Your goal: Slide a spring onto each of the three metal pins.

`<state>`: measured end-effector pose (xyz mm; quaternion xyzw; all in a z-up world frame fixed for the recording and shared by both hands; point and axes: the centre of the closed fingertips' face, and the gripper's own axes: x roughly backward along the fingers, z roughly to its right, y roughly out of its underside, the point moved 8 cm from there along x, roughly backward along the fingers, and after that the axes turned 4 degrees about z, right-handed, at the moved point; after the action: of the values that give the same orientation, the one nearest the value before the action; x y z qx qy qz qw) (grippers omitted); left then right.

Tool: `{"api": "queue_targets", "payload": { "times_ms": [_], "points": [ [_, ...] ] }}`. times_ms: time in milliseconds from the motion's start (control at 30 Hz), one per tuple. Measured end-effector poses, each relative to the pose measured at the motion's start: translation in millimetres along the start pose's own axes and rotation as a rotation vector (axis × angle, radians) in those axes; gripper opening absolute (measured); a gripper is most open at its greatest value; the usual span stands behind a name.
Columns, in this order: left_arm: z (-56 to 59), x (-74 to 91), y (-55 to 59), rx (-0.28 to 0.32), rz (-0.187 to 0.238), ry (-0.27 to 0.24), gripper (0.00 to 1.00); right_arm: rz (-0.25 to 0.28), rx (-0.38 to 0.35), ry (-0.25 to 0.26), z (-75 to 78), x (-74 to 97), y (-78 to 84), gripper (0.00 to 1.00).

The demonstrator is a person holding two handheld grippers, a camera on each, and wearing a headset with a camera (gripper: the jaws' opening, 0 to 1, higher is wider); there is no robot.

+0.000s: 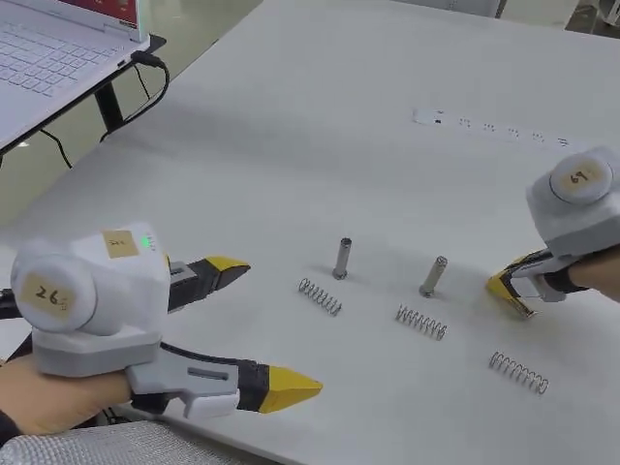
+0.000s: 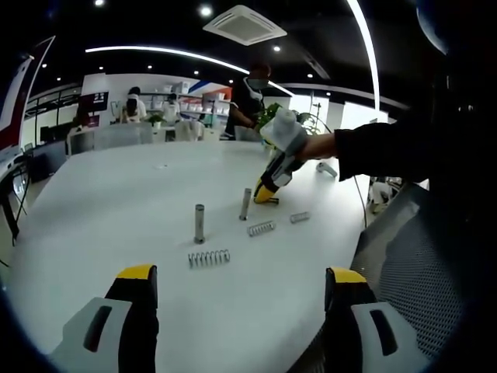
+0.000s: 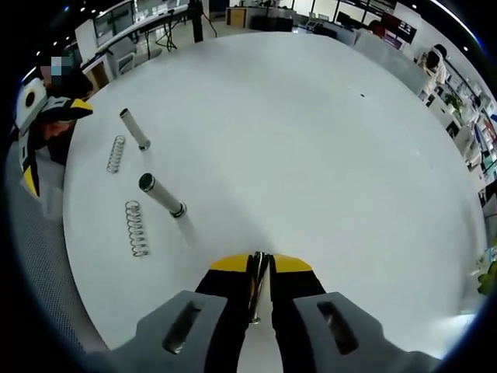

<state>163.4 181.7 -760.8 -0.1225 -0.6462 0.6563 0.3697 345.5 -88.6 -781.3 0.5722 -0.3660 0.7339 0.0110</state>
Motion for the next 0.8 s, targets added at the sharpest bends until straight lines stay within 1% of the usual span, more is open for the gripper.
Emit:
{"api": "queue_targets", "payload": {
  "times_ms": [133, 300, 533, 800],
  "points": [
    [-0.2, 0.0, 0.1, 0.002, 0.001, 0.0, 0.86, -0.014, 0.008, 0.008, -1.5, -0.3, -1.5, 0.07],
    [-0.3, -0.2, 0.1, 0.001, 0.003, 0.002, 0.85, -0.043, 0.017, 0.039, -4.7, -0.8, -4.5, 0.06],
    [-0.2, -0.1, -0.3, 0.002, 0.008, 0.003, 0.85, -0.033, -0.006, 0.037, -4.6, 2.0, -1.9, 0.06],
    [0.9, -0.6, -1.4, -0.005, 0.01, 0.009, 0.85, 0.003, -0.034, 0.049, -3.5, 14.8, -5.3, 0.06]
  ]
}}
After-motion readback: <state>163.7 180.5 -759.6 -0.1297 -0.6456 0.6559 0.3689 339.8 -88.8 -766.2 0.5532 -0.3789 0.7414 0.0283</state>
